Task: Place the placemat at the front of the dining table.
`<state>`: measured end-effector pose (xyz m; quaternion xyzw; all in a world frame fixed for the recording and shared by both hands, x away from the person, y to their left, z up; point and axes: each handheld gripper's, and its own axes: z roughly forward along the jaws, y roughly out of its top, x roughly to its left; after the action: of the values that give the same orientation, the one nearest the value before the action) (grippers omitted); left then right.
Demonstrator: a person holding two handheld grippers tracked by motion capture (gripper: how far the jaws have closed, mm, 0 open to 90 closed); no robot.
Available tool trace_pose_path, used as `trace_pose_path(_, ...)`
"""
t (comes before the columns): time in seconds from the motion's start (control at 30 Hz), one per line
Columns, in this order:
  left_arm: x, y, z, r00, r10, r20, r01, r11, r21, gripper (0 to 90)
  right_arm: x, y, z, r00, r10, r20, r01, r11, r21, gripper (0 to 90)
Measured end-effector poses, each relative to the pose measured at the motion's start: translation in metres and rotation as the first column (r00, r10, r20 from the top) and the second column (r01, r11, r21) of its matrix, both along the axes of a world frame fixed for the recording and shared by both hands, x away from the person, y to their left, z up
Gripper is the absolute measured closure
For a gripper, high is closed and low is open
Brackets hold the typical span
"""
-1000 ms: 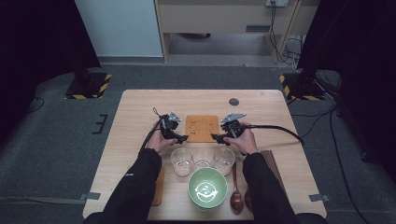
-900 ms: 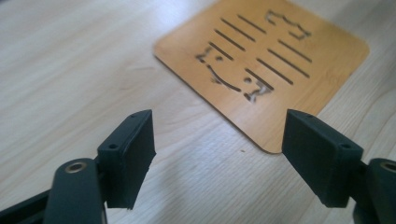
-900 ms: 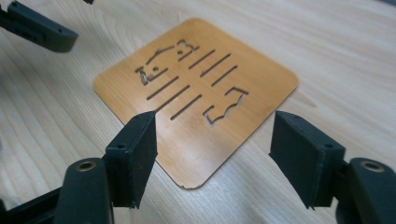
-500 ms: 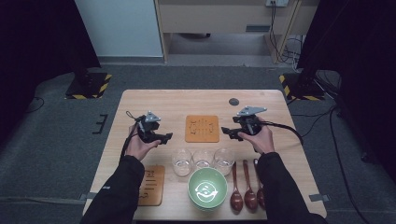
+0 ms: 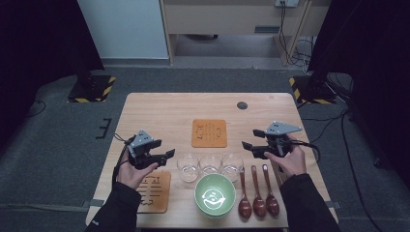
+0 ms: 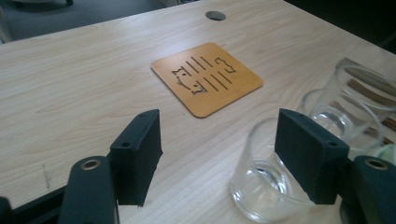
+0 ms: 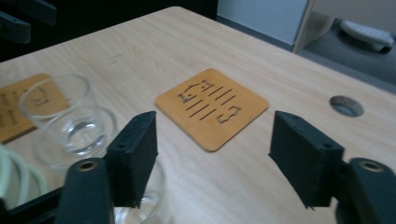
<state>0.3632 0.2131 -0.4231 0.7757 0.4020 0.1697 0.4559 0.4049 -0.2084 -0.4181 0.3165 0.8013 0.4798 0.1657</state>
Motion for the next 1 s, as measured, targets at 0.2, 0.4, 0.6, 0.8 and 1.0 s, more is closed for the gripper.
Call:
trace_pose_path(0.2,-0.012,-0.014,0.008,0.9994,-0.035,0.004,0.035,0.999,-0.028,30.4,-0.013,0.001,-0.007,0.9998,0.017,-0.008,-0.017,0.9997,-0.015,33.4)
trace_pose_path(0.4,-0.021,-0.029,0.009,0.9964,-0.085,-0.002,0.085,0.9952,-0.048,30.6,-0.021,0.006,-0.008,0.9995,0.028,-0.015,-0.028,0.9996,0.008,34.8)
trace_pose_path(0.6,-0.031,-0.049,0.011,0.9867,-0.161,-0.019,0.16,0.9855,-0.058,34.8,-0.031,0.012,-0.005,0.9986,0.053,-0.01,-0.052,0.9986,0.003,38.0)
trace_pose_path(0.8,-0.037,-0.067,0.006,0.974,-0.221,-0.052,0.218,0.9747,-0.048,37.7,-0.037,0.016,-0.004,0.9968,0.078,-0.016,-0.078,0.9969,0.01,40.3)
trace_pose_path(1.0,-0.039,-0.078,-0.005,0.9646,-0.243,-0.102,0.24,0.9697,-0.048,39.8,-0.039,0.016,-0.004,0.9965,0.081,-0.018,-0.081,0.9966,0.014,41.3)
